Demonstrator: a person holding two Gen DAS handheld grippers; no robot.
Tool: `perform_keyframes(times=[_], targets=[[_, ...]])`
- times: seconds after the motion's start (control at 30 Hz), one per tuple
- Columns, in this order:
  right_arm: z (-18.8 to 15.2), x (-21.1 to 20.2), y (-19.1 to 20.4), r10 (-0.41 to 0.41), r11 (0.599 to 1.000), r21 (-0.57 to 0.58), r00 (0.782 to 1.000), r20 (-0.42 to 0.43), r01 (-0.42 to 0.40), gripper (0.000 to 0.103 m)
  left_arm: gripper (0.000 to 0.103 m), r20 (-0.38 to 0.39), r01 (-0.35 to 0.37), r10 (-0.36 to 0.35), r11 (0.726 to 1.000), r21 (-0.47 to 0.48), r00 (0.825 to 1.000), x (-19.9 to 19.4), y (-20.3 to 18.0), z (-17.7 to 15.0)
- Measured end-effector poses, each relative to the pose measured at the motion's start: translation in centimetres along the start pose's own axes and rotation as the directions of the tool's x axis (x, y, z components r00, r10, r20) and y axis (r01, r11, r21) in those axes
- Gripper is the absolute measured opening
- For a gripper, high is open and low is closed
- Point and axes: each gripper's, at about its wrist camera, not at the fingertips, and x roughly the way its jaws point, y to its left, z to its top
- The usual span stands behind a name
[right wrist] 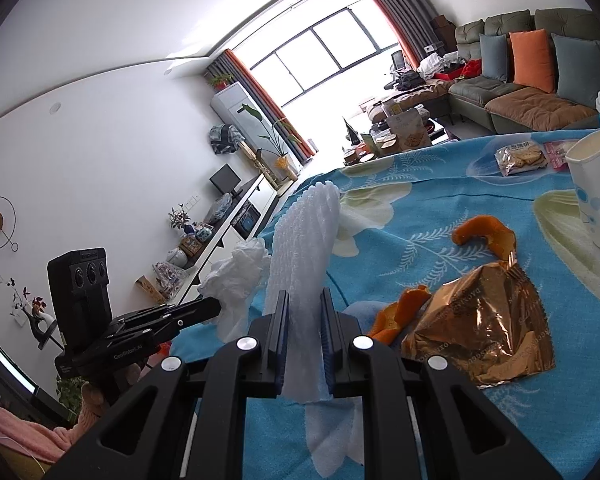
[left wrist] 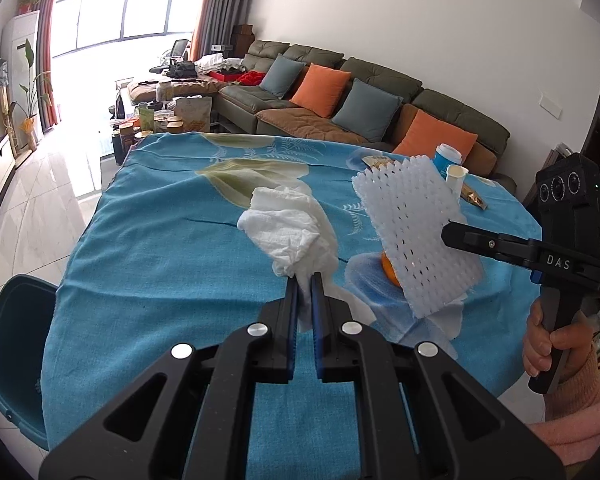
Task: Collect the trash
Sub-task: 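Carry the tissue and foam net over the teal bin with both tools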
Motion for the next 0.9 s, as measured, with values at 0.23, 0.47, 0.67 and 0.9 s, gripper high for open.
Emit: perform_keyframes(times=[0.23,0.47,0.67,0.9], targets=[[-0.1,1.7,1.6,0.032,0.999,-0.020,0.999,-0.034,-0.033,0.014,0.007,0.026,-0.031,0.032,0.999,-0.031,0.999,-2.4,1.6,-1.1],[0.2,3.9,3.2,0.070,0.996,-0.045,0.995,-0.070,-0.074,0.014,0.007,0.041,-0.074,0.077,0.995,-0.060,0.996,-4.5,3.1,-2.1],[0.4,5.8,5.0,0.110,0.991,-0.064,0.988,-0.107,-0.118,0.014,0.007,0.058,-0.108,0.114,0.989,-0.100,0.992,-6.3,5.0,-2.8],[0.4,8.2,7.6,0.143,0.983,-0.096,0.978,-0.155,-0.159,0.014,0.007,0.067,-0.148,0.159,0.979,-0.143,0.985,-7.7,7.2,-3.4]])
